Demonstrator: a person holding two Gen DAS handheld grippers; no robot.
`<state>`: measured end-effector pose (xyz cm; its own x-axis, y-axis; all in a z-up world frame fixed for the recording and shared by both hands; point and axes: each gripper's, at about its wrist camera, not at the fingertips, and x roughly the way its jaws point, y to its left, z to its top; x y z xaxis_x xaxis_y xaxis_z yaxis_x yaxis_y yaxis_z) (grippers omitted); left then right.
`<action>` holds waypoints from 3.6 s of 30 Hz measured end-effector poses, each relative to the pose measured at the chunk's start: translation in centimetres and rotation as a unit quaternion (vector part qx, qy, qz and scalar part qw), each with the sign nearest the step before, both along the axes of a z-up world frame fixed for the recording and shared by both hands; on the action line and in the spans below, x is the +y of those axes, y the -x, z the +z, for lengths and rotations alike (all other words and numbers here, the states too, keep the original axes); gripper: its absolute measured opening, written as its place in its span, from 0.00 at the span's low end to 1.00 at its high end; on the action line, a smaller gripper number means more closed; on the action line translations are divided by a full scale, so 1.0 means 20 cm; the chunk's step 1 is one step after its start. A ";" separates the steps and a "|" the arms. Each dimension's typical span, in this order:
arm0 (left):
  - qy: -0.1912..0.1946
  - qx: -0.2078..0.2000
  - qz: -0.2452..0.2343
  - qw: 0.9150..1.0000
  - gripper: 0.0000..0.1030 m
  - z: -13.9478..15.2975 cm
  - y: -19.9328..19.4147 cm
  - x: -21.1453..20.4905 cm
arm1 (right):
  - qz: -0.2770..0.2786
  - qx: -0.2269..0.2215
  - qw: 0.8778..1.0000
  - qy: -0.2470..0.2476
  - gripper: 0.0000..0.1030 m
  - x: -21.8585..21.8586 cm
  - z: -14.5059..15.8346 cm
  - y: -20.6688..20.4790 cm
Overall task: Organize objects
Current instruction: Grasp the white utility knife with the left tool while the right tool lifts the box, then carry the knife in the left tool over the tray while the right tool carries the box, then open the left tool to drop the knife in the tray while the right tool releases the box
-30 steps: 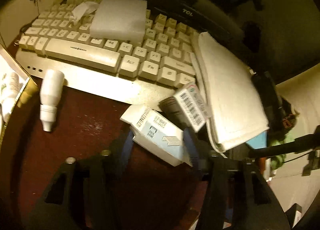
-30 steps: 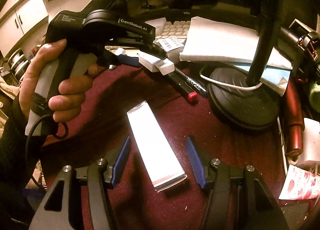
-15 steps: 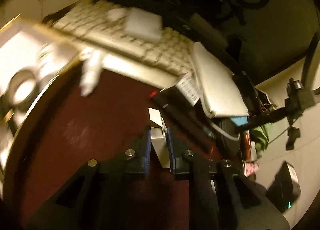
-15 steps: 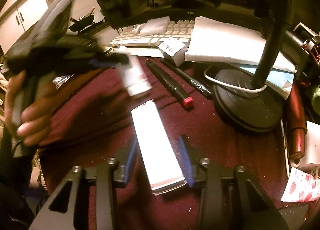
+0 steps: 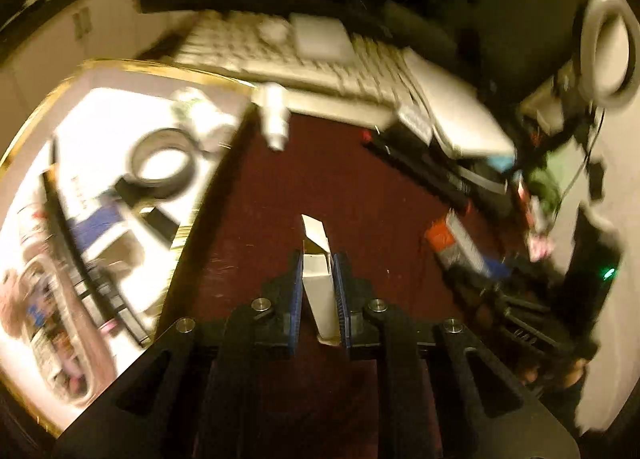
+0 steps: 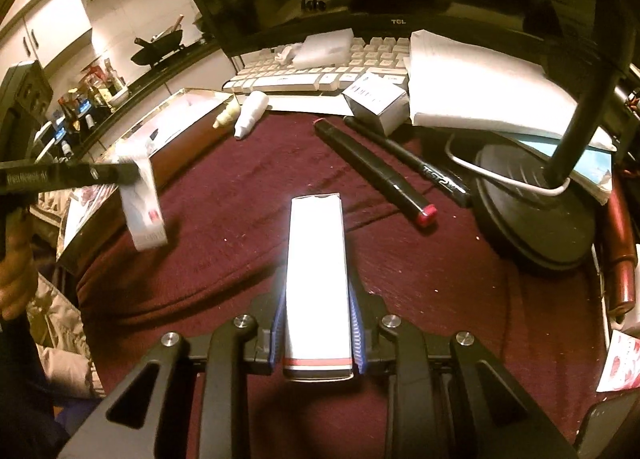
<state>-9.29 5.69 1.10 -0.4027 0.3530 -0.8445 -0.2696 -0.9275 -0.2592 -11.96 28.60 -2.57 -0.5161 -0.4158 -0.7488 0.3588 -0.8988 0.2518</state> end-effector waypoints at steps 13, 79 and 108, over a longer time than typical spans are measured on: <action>0.075 0.054 0.011 0.996 0.13 -0.16 -0.04 0.17 | -0.003 -0.009 1.000 -0.019 0.26 -0.05 0.00 -0.03; -0.041 0.050 0.311 0.948 0.37 0.06 0.12 -0.89 | 0.074 -0.048 0.994 0.061 0.26 -1.20 0.16 0.65; -0.044 0.078 0.106 0.990 0.44 0.08 -0.20 -0.09 | -0.061 0.027 0.998 0.012 0.48 -0.06 0.11 0.15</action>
